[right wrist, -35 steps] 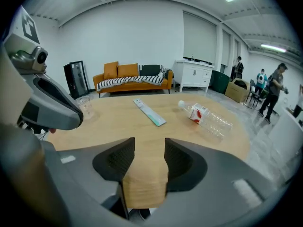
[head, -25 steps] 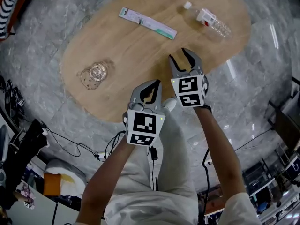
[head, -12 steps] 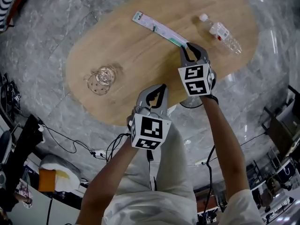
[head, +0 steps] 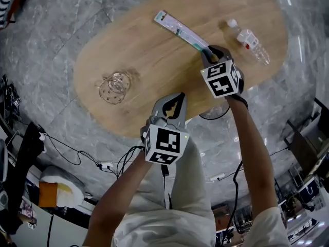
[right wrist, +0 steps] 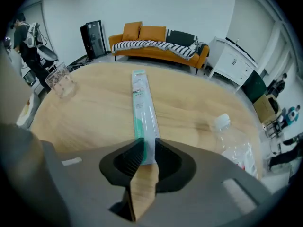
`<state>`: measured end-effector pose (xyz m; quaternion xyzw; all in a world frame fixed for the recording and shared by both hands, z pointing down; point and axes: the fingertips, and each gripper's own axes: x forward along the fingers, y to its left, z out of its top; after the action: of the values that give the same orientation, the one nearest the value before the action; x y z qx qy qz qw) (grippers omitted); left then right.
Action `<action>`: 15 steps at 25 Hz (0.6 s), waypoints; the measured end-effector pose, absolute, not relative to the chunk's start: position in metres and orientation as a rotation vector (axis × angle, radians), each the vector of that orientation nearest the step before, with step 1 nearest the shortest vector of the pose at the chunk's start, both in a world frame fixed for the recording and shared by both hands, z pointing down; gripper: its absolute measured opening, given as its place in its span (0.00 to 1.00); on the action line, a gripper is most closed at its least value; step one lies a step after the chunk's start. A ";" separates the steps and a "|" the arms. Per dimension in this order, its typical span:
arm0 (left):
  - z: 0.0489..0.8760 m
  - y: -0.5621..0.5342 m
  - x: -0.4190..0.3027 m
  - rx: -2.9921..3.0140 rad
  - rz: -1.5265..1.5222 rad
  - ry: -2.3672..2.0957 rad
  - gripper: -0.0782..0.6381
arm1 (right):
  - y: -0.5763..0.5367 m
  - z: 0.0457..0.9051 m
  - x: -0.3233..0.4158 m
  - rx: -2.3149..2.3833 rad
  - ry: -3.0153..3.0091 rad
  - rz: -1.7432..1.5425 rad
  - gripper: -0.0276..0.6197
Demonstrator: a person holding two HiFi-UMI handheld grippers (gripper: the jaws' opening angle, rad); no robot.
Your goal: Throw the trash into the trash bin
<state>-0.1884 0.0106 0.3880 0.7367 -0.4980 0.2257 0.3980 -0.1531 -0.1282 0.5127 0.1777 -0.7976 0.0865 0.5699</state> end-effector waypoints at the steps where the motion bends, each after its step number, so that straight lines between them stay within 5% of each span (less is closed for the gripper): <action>1: 0.389 0.011 -0.188 1.863 0.570 -1.261 0.11 | -0.128 0.513 -0.153 0.398 -1.859 0.195 0.16; 15: 0.385 0.014 -0.177 1.876 0.585 -1.270 0.11 | -0.109 0.485 -0.147 0.524 -1.976 0.285 0.15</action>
<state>-0.1774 0.0142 0.3846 0.7383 -0.4998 0.2301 0.3901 -0.1467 -0.1090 0.4845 0.2181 -0.8216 0.1184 0.5132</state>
